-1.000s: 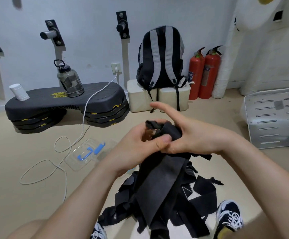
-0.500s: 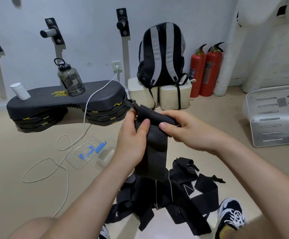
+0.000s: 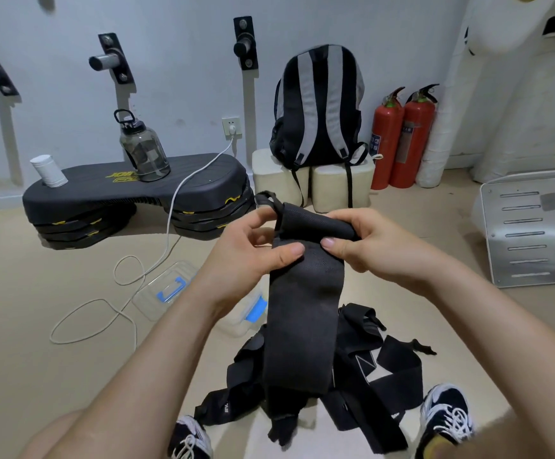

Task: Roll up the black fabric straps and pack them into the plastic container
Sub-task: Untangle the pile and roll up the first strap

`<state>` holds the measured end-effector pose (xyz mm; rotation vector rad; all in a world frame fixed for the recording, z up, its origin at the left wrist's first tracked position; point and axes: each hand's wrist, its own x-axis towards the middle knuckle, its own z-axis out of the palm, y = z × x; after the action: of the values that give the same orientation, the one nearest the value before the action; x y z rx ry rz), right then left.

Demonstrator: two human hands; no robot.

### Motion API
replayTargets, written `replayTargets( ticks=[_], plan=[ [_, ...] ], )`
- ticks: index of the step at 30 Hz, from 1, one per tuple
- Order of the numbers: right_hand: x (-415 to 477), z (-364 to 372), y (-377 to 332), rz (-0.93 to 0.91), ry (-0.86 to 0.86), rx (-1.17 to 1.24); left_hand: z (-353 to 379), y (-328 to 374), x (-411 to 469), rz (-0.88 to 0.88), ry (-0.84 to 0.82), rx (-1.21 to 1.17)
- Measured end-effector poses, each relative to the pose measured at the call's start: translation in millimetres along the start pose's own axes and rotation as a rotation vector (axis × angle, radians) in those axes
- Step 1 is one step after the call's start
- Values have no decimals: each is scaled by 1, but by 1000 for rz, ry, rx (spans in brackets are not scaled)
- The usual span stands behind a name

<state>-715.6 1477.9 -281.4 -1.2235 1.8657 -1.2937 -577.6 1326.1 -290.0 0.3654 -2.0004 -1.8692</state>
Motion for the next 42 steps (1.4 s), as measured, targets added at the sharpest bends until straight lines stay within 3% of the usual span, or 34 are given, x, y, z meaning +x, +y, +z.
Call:
replayTargets(
  ticks=[3, 9, 18, 21, 25, 31, 36, 42],
  plan=[
    [-1, 0, -1, 29, -39, -17, 2, 0, -1, -36, 44, 16],
    [2, 4, 3, 46, 44, -205, 6, 1, -1, -33, 43, 66],
    [2, 1, 7, 57, -14, -169, 8, 3, -2, -12, -24, -32],
    [-2, -3, 2, 25, -51, -76, 7, 0, -2, 35, 1, -80],
    [-6, -7, -4, 140, -137, 277, 8, 0, -2, 118, 34, -79],
    [-1, -3, -3, 108, 13, 383, 13, 1, -3, 133, -1, -27],
    [-2, -3, -2, 45, 154, 297, 1, 1, -4, 23, -189, -127],
    [-3, 5, -4, -71, 249, 31, 14, 0, -3, 43, 92, 37]
  ],
)
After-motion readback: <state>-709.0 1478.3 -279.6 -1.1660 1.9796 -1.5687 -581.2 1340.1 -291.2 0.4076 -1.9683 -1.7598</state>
